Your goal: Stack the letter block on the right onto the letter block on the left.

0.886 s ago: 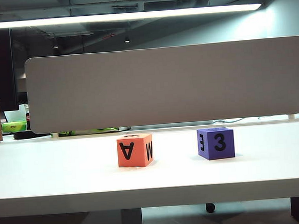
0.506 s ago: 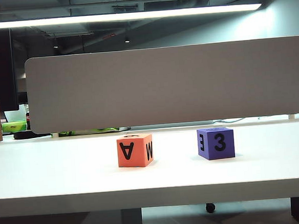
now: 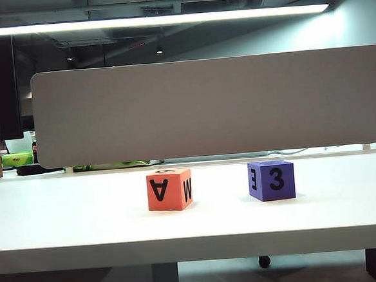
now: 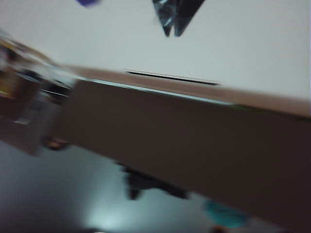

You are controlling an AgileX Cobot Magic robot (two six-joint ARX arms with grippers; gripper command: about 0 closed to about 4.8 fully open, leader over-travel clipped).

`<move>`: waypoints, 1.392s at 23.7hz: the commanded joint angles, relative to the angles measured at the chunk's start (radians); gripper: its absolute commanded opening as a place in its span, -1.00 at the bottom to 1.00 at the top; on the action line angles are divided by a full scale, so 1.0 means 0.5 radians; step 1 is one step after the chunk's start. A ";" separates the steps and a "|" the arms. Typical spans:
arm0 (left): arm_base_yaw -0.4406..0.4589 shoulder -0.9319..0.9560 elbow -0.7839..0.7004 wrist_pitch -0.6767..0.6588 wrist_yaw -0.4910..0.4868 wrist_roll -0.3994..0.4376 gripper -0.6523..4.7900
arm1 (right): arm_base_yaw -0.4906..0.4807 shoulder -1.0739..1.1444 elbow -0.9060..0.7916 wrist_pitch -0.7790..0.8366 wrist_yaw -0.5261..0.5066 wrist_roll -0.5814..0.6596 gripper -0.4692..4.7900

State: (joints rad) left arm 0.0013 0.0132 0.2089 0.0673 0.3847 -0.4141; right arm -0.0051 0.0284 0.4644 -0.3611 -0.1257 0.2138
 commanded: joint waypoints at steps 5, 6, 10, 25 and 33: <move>-0.005 0.648 0.437 -0.699 0.738 0.650 -0.78 | 0.018 0.797 0.846 -0.832 -0.516 -0.503 -0.78; -0.005 0.732 0.484 -0.758 0.749 0.713 -0.78 | 0.027 0.934 0.919 -0.845 -0.582 -0.501 -0.60; -0.006 1.108 0.767 -0.878 0.607 0.957 -0.78 | 0.320 1.805 1.297 -0.841 -0.307 -0.472 -0.08; -0.030 1.005 0.901 -1.181 0.705 0.956 -0.78 | 0.771 3.814 2.340 -0.971 0.266 -0.375 1.00; -0.031 0.943 0.901 -1.182 0.706 0.970 -0.78 | 0.785 3.954 2.338 -1.095 0.294 -0.359 1.00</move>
State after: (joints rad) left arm -0.0116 0.4866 0.6540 -0.5346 0.7319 0.0639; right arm 0.3862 2.0029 1.6276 -0.9024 0.0223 0.0292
